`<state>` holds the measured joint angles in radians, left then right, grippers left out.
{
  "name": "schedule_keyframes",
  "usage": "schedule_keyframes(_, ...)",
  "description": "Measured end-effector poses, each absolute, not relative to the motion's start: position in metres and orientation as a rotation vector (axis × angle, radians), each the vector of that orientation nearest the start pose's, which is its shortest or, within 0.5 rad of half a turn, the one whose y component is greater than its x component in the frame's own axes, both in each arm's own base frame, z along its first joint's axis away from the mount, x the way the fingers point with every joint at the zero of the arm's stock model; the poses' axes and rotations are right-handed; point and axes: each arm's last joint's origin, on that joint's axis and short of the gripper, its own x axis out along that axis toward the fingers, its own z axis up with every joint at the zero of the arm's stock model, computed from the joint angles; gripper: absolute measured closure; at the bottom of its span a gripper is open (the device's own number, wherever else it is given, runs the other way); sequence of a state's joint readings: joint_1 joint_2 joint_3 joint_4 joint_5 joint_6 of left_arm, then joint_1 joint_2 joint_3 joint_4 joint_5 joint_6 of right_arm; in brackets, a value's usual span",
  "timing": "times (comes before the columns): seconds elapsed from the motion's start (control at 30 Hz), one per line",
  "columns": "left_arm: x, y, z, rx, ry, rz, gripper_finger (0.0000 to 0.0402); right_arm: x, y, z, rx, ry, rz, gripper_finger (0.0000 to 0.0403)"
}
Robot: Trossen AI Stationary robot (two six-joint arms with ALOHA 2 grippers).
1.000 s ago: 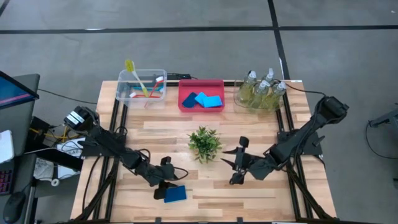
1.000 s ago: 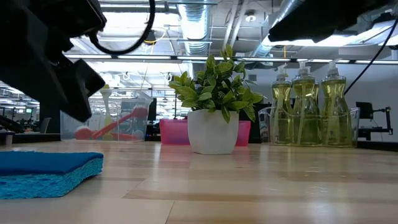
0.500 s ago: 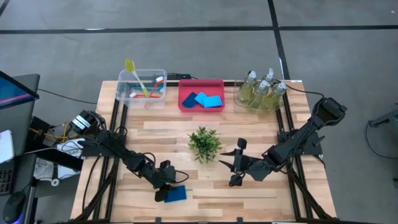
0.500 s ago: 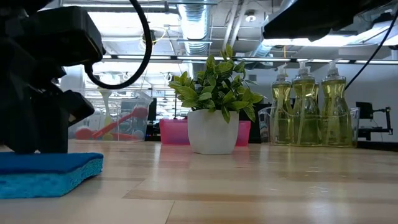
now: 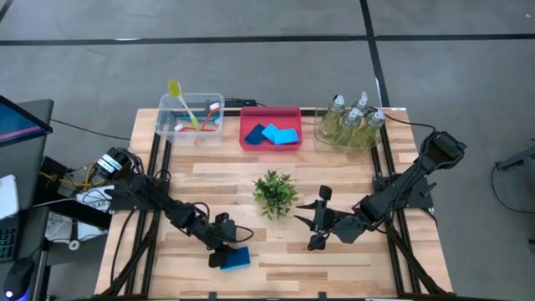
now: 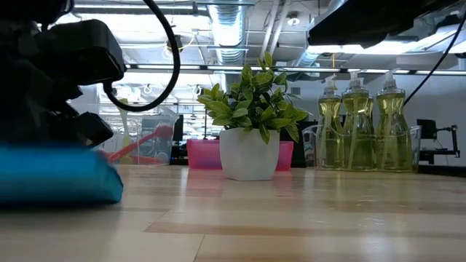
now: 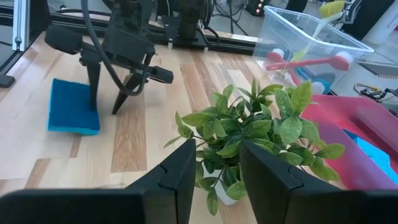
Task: Pick & Place Kitchen Sink Supplies
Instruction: Put the blue sponge into the red bin
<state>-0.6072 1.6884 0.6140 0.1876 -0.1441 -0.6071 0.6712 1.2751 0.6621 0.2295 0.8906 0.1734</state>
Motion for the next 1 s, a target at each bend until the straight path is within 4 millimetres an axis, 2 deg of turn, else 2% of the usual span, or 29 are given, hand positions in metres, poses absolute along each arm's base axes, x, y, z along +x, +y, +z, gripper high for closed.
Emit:
schedule_keyframes(0.13, 0.234, -0.151, 0.107, -0.183, 0.908, -0.140, 0.0252, 0.216, 0.142, 0.232, -0.098, 0.253, -0.244, 0.0285)
schedule_keyframes(0.43, 0.231, -0.142, 0.113, -0.131, 0.906, -0.057, 0.0294, 0.217, 0.141, 0.232, -0.098, 0.253, -0.245, 0.0285)
schedule_keyframes(0.6, 0.229, -0.131, 0.118, -0.114, 0.932, -0.001, 0.0307, 0.217, 0.141, 0.232, -0.098, 0.253, -0.245, 0.0285)
schedule_keyframes(0.73, 0.229, -0.120, 0.140, -0.111, 0.875, -0.013, 0.0309, 0.217, 0.141, 0.232, -0.098, 0.253, -0.245, 0.0285)
schedule_keyframes(0.87, 0.224, -0.111, 0.172, -0.128, 0.758, -0.045, 0.0309, 0.217, 0.141, 0.232, -0.098, 0.253, -0.245, 0.0284)
schedule_keyframes(1.0, 0.215, -0.110, 0.198, -0.135, 0.657, -0.096, 0.0309, 0.217, 0.141, 0.232, -0.099, 0.253, -0.245, 0.0284)
